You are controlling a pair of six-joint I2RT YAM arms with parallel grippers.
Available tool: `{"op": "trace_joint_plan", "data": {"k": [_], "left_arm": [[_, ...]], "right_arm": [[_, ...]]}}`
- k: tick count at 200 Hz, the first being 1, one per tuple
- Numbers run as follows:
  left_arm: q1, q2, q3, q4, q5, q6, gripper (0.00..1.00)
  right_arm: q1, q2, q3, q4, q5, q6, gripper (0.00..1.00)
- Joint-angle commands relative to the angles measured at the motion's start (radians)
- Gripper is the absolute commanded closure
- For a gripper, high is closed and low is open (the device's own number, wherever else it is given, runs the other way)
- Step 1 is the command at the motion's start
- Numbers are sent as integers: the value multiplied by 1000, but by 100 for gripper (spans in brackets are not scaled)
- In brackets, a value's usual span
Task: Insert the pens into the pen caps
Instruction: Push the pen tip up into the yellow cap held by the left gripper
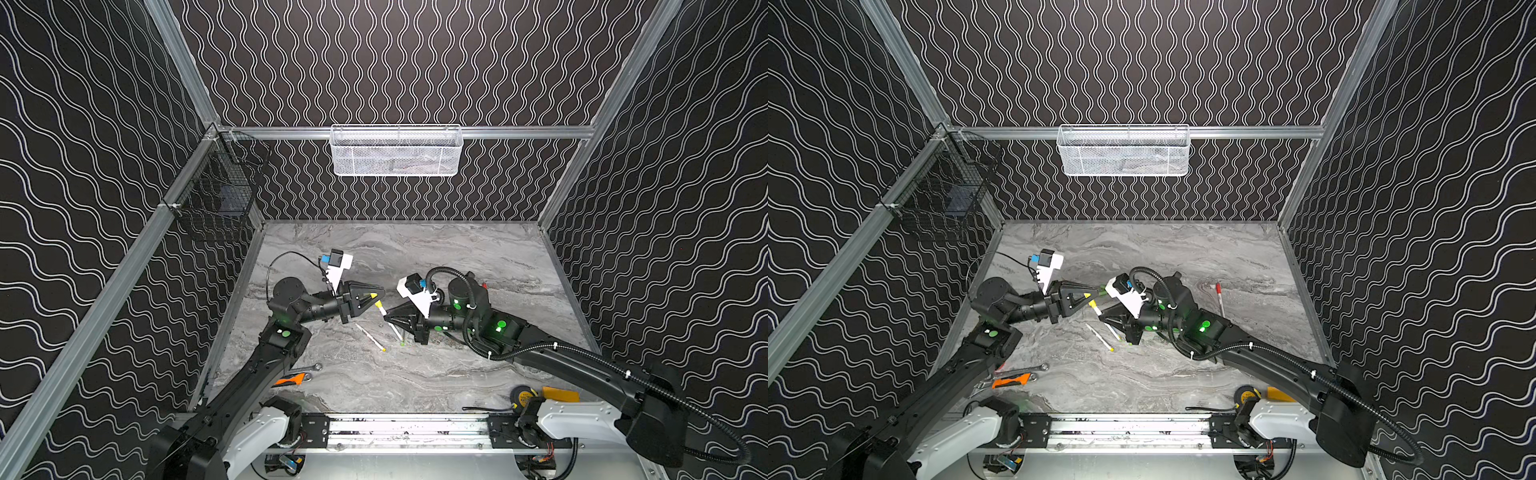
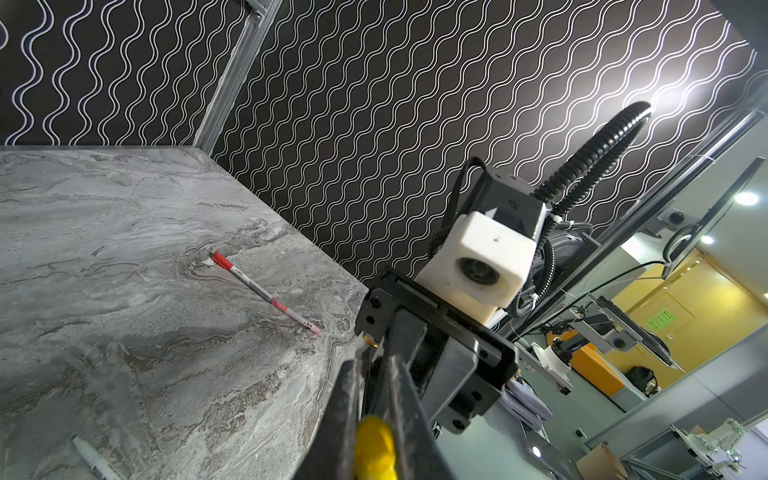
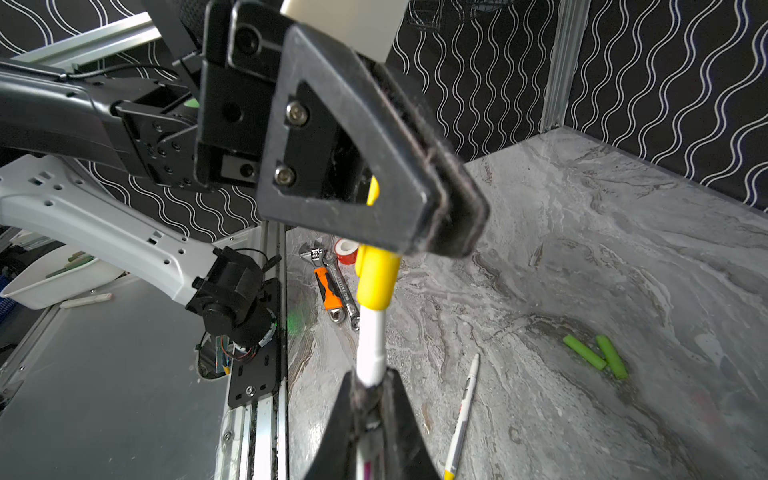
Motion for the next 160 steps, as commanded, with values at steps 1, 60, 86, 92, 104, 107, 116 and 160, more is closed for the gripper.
{"op": "trace_joint_plan", "data": {"k": [1,60,86,92,104,107,116,160], "left_arm": [[-3,4,4,26,34,-18,100],[-23,-24,77,-270,-4,169,100],[-55,-34,117,-370,-17,237,100],[-64,-35,126,-383,-21,248,100],[-79,-34,143,-411,-31,266,100],[-80,-33,147,-416,-35,270,100],[-85,-34,155,-417,-37,266,100],[-85,-24,204,-432,-49,268,80]], "right_arm": [[0,10,7,111,12,-21,98],[-1,13,22,170,26,-45,99],[-5,14,29,194,26,-54,99],[-6,15,31,204,25,-50,99],[-10,15,33,229,17,-42,99],[-10,14,34,234,12,-40,99],[-12,11,36,249,3,-36,99],[-12,-17,39,253,-48,-31,99]]}}
